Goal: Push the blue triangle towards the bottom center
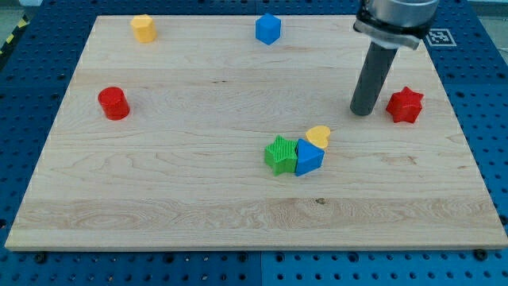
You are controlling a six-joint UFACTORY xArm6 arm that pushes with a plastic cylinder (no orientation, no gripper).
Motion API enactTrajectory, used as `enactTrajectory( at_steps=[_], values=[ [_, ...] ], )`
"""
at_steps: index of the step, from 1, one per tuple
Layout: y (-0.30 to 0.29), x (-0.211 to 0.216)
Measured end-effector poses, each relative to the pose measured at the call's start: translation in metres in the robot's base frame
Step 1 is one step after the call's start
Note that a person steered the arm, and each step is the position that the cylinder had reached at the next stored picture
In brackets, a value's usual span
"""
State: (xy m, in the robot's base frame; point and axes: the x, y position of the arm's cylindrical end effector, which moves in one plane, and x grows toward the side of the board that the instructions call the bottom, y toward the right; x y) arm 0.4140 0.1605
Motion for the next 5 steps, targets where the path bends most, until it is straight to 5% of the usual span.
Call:
enactTrajectory(
  at_steps=[3, 5],
  values=[
    [0.034, 0.000],
    [-0.014, 0.022]
  ],
)
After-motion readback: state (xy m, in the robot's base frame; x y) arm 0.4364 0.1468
